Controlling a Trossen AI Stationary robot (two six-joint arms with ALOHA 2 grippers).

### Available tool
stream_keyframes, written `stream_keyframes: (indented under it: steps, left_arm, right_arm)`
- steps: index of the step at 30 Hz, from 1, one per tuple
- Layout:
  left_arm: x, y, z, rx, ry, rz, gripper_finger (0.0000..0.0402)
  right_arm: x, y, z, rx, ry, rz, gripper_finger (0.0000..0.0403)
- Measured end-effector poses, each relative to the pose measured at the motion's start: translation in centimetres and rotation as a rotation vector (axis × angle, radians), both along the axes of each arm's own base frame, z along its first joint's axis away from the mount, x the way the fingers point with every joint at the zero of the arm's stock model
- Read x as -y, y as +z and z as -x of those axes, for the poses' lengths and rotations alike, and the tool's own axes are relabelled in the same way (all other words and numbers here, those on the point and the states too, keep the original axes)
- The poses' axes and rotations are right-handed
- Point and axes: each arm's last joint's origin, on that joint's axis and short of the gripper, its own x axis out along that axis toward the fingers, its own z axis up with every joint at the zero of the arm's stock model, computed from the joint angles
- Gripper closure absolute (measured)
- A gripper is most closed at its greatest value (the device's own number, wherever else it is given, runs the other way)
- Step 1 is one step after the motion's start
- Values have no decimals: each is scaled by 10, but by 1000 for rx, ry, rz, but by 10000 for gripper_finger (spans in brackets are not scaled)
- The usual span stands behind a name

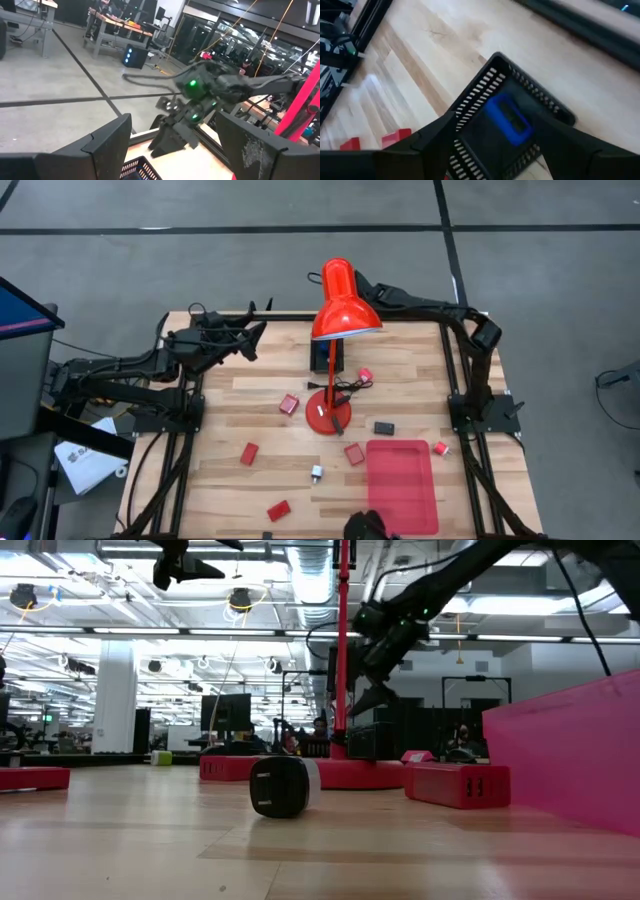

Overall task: Pick & Place Office items
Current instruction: Put the right black digital timer into the black bin

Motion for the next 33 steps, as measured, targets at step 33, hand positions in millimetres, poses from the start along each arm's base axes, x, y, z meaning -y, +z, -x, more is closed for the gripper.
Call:
stream_keyframes:
  steps: [33]
  left_arm:
    - [2,-11,-1,-154,-95,-10,116]
  right_arm:
    - [-218,-12,93,-553,339,54,143]
